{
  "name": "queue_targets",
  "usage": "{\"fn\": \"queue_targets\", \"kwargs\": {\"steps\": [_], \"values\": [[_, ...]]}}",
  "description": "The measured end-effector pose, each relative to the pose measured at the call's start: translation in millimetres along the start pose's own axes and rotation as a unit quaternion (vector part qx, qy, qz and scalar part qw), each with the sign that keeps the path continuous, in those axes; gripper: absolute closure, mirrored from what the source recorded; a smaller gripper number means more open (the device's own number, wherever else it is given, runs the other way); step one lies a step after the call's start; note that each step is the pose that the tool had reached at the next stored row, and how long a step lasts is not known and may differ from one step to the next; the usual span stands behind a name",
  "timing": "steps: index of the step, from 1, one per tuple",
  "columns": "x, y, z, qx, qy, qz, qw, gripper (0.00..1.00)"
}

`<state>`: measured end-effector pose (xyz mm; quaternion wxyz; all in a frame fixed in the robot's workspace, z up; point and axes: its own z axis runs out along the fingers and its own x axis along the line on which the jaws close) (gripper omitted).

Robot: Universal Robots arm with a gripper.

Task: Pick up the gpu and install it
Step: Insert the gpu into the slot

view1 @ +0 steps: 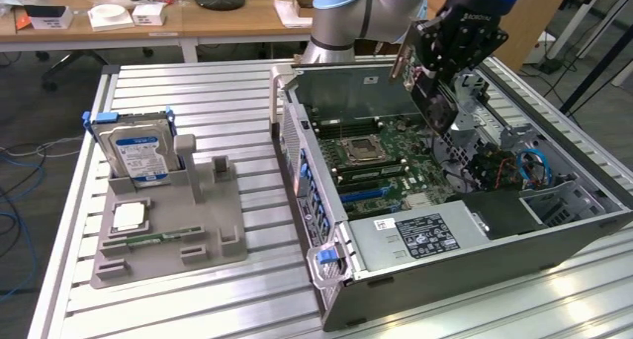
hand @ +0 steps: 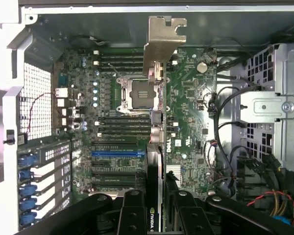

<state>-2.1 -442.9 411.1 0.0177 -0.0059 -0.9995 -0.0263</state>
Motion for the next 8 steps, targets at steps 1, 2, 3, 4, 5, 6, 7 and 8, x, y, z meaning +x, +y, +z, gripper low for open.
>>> {"fn": "queue_targets", "kwargs": {"steps": [1, 2, 3, 4, 5, 6, 7, 8], "values": [[-0.6, 0.0, 0.0, 0.0001, 0.0002, -0.005, 1.0, 0.74], [-1.1, 0.0, 0.0, 0.0003, 0.0005, -0.01, 1.0, 0.74], [-1.7, 0.0, 0.0, 0.0005, 0.0008, -0.015, 0.9999, 0.74], [-2.2, 0.0, 0.0, 0.0007, 0.001, -0.02, 0.9998, 0.74], [-2.6, 0.0, -0.1, 0.0009, 0.0013, -0.025, 0.9997, 0.74], [-3.0, 0.0, 0.0, 0.001, 0.0016, -0.03, 0.9995, 0.74], [-3.3, 0.0, 0.0, 0.0012, 0.0018, -0.035, 0.9994, 0.74], [-3.7, 0.1, 0.0, 0.0014, 0.0022, -0.041, 0.9991, 0.74]]}}
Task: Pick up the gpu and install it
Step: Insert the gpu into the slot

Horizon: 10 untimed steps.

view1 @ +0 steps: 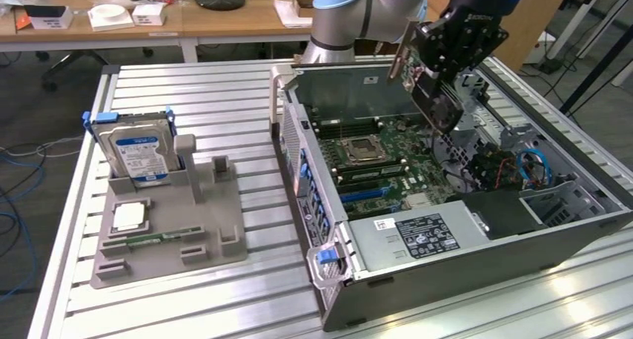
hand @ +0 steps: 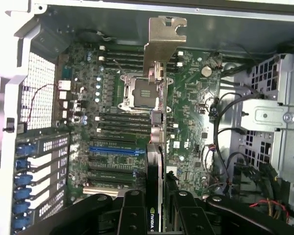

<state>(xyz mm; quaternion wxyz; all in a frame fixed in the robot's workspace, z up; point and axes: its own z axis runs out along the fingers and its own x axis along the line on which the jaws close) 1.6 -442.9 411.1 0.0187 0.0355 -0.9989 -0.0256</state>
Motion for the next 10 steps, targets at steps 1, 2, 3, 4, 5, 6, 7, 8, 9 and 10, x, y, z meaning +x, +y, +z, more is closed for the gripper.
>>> {"fn": "queue_targets", "kwargs": {"steps": [1, 2, 3, 4, 5, 6, 7, 8, 9, 10], "values": [[-0.3, 0.0, 0.0, 0.0002, 0.0003, -0.006, 1.0, 0.74], [-0.6, -0.1, 0.0, 0.0004, 0.0006, -0.012, 0.9999, 0.74], [-0.9, -0.1, 0.0, 0.0007, 0.0009, -0.018, 0.9998, 0.74], [-1.1, -0.1, 0.0, 0.0009, 0.0012, -0.024, 0.9997, 0.74], [-1.4, -0.1, 0.0, 0.0011, 0.0016, -0.029, 0.9996, 0.74], [-1.7, -0.1, -0.1, 0.0013, 0.0019, -0.035, 0.9994, 0.74], [-2.0, -0.2, 0.0, 0.0015, 0.0022, -0.042, 0.9991, 0.74], [-2.2, -0.2, 0.0, 0.0017, 0.0025, -0.048, 0.9989, 0.74], [-2.4, -0.2, 0.0, 0.0019, 0.0028, -0.054, 0.9986, 0.74], [-2.7, -0.2, 0.0, 0.0021, 0.0031, -0.06, 0.9982, 0.74]]}}
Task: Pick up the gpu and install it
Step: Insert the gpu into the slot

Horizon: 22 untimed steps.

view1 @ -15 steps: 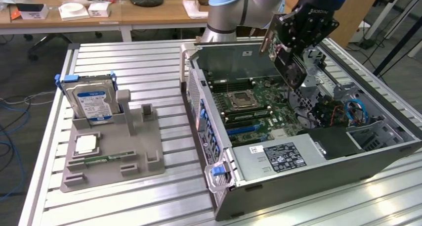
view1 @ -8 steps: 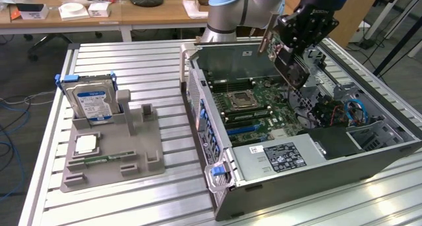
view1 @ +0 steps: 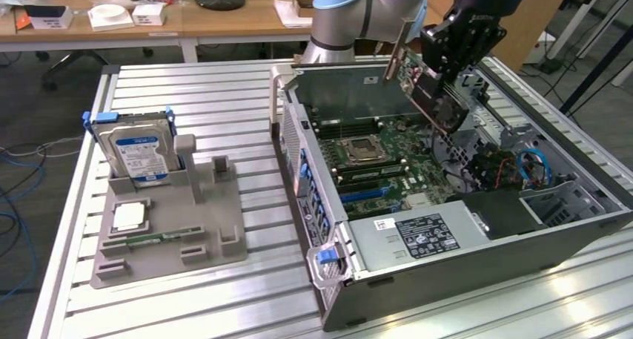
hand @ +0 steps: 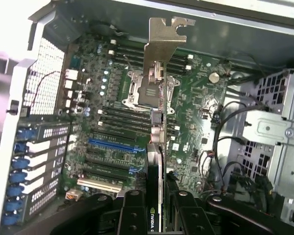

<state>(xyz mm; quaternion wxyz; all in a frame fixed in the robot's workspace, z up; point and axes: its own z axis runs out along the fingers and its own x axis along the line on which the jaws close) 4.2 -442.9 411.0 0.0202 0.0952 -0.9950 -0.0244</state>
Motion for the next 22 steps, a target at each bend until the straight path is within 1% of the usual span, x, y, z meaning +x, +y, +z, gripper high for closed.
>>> {"fn": "queue_targets", "kwargs": {"steps": [5, 10, 13, 16, 22], "values": [[-1.2, -0.2, 0.0, 0.0011, 0.0016, -0.03, 0.9995, 0.74], [-2.4, -0.5, 0.0, 0.0022, 0.0032, -0.06, 0.9982, 0.74], [-3.1, -0.6, -0.1, 0.0028, 0.0041, -0.079, 0.9969, 0.74], [-3.8, -0.7, -0.1, 0.0035, 0.0051, -0.097, 0.9953, 0.74], [-4.3, -0.8, -0.1, 0.0047, 0.007, -0.132, 0.9912, 0.74]]}}
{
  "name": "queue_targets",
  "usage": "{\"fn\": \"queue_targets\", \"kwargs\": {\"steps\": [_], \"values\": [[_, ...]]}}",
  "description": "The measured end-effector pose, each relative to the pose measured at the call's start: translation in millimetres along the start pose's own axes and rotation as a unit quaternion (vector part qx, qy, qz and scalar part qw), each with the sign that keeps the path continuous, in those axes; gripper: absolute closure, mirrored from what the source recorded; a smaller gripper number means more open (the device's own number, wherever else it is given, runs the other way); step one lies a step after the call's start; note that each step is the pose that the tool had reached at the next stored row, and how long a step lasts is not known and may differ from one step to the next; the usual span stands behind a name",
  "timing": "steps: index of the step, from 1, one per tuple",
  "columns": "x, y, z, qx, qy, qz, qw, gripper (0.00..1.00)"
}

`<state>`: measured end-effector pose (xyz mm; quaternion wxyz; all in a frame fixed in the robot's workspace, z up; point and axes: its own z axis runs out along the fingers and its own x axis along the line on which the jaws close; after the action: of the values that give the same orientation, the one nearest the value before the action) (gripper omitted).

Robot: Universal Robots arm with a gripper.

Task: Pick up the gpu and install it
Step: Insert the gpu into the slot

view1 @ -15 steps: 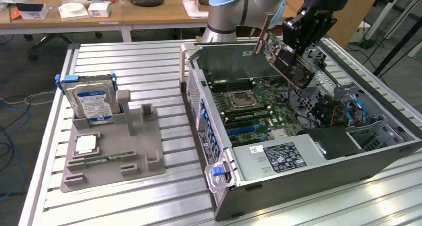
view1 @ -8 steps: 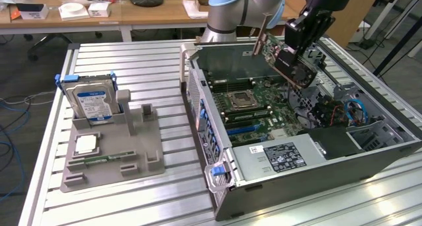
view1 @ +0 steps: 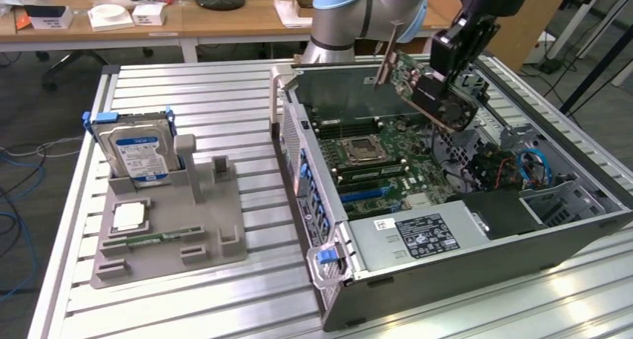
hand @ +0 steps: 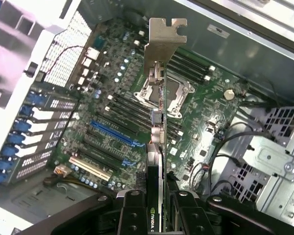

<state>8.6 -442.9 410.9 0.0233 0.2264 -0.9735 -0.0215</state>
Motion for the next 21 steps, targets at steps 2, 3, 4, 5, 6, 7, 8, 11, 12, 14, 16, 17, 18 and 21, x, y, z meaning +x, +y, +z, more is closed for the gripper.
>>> {"fn": "queue_targets", "kwargs": {"steps": [2, 3, 4, 5, 6, 7, 8, 11, 12, 14, 16, 17, 18, 21], "values": [[0.0, 0.0, 0.0, 0.0004, 0.0005, -0.01, 1.0, 0.74], [0.0, 0.0, 0.0, 0.0005, 0.0007, -0.014, 0.9999, 0.74], [0.0, 0.0, 0.0, 0.0007, 0.001, -0.018, 0.9998, 0.74], [0.0, 0.0, 0.0, 0.0008, 0.0012, -0.023, 0.9997, 0.74], [0.0, 0.0, 0.0, 0.0009, 0.0014, -0.027, 0.9996, 0.74], [0.0, 0.0, 0.0, 0.0011, 0.0016, -0.031, 0.9995, 0.74], [0.0, 0.0, 0.0, 0.0013, 0.0019, -0.036, 0.9993, 0.74], [0.0, 0.0, 0.0, 0.0018, 0.0027, -0.052, 0.9986, 0.74], [0.0, 0.0, 0.0, 0.0021, 0.003, -0.058, 0.9983, 0.74], [0.0, 0.0, 0.0, 0.0025, 0.0036, -0.068, 0.9976, 0.74], [0.0, 0.0, 0.0, 0.0028, 0.0041, -0.079, 0.9968, 0.74], [0.0, 0.0, 0.0, 0.003, 0.0044, -0.085, 0.9964, 0.74], [0.0, 0.0, 0.0, 0.0032, 0.0047, -0.091, 0.9959, 0.74], [0.0, 0.0, 0.0, 0.0038, 0.0056, -0.107, 0.9942, 0.74]]}}
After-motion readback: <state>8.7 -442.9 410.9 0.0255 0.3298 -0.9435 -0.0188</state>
